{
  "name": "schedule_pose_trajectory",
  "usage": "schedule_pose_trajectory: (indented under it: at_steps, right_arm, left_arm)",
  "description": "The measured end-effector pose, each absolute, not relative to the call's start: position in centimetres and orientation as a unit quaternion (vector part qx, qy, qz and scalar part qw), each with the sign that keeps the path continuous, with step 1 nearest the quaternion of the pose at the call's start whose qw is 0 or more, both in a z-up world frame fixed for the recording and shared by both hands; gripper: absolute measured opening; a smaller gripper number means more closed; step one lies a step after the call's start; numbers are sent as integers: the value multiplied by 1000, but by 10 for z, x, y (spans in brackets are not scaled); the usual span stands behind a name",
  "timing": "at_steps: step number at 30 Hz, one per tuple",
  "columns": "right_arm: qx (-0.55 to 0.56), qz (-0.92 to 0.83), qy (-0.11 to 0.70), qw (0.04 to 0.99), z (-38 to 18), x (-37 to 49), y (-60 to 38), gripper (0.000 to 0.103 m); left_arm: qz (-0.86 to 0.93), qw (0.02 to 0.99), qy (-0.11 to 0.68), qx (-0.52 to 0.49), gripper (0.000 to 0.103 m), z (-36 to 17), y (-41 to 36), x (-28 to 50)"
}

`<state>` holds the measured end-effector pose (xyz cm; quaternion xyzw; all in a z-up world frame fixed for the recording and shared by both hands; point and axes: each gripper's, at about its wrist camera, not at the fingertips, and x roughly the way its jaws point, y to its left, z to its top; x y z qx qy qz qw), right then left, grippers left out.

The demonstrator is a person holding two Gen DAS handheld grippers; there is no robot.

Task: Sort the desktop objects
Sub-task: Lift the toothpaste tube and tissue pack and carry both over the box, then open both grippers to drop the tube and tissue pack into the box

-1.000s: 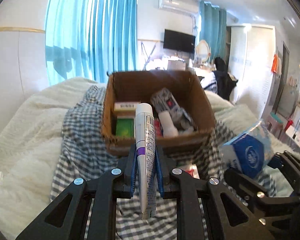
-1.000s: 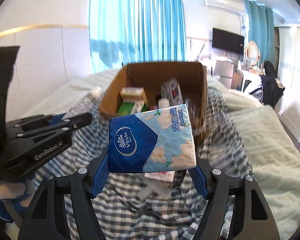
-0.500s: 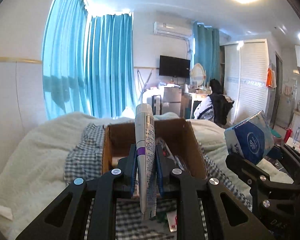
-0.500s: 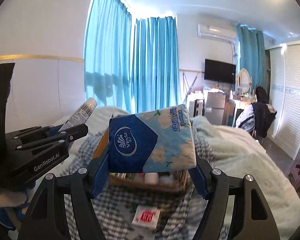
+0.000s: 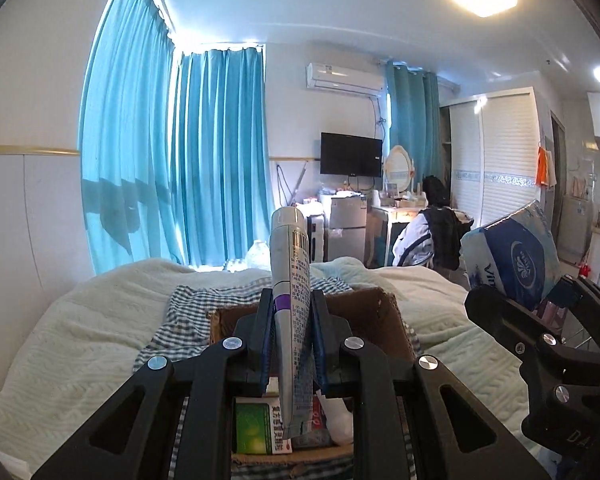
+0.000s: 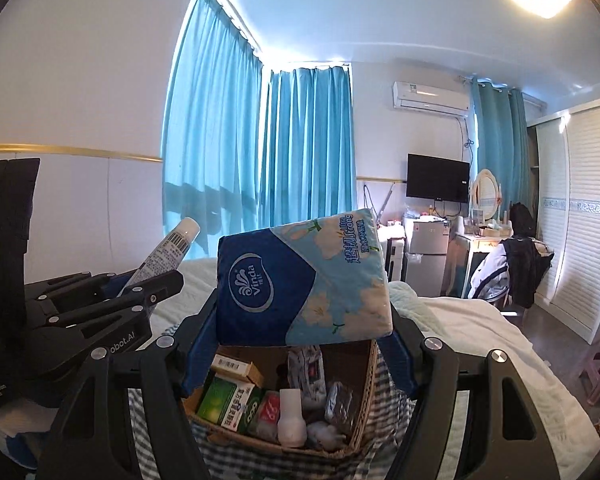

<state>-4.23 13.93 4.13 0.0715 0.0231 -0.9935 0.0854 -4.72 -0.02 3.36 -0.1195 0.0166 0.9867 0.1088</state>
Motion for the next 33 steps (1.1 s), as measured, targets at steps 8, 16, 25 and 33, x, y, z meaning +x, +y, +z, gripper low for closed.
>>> schedule_pose_trajectory:
  at_steps: [8,16,25,33]
  right_arm:
    - [75,-993,22,89,33,-72,138,70]
    - [107,-990,20,92,11,-118,136,70]
    - [177,-980,24,89,-41,-175,142,71]
    - [251,-965,7,81,-82,-217,158,71]
  left_arm:
    - [986,107,12,-129,17,28,1,-85]
    - [980,108,12,-164,17,-7,5,-129]
    - [967,111,18,-230,17,-65,16,-179]
    - [952,116,24,-283,17,-101,26,-214]
